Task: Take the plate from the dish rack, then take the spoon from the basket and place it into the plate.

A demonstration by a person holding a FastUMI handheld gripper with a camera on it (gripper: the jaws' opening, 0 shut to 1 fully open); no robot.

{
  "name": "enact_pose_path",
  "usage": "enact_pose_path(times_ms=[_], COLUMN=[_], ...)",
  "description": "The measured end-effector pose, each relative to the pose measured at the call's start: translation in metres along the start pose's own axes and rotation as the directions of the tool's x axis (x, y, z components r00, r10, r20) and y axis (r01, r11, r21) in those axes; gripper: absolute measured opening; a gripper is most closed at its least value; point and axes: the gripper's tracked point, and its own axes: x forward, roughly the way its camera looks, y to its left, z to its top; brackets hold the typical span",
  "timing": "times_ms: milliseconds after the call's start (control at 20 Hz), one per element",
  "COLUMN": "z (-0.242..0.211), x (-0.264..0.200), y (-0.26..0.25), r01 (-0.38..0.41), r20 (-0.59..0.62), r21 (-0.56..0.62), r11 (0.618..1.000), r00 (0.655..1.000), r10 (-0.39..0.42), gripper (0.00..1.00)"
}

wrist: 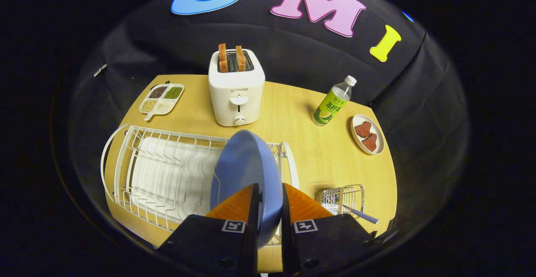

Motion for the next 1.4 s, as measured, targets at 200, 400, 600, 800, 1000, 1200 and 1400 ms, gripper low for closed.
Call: enact_pose_path(times_ms=[200, 400, 600, 800, 1000, 1200, 1400], z=[0.013, 0.036, 0.042, 0.041, 0.027, 0.002, -0.033], x=[-0.007, -0.017, -0.03, -0.046, -0.07, -0.09, -0.101], y=[0.003, -0.003, -0.007, -0.027, -0.054, -0.091, -0.139], r01=[0.055, 0.098, 0.019, -0.052, -0.159, -0.252, -0.262], r20=[0.015, 0.089, 0.13, 0.173, 0.219, 0.245, 0.251], r21=[-0.063, -0.095, -0.035, 0.011, 0.077, 0.137, 0.153], r11=[0.996, 0.991, 0.999, 0.999, 0.984, 0.958, 0.953], r00=[0.998, 0.992, 0.991, 0.984, 0.966, 0.946, 0.943], r10=[-0.054, -0.09, -0.015, 0.049, 0.139, 0.213, 0.219], gripper=[0.25, 0.25, 0.23, 0.22, 0.21, 0.21, 0.21])
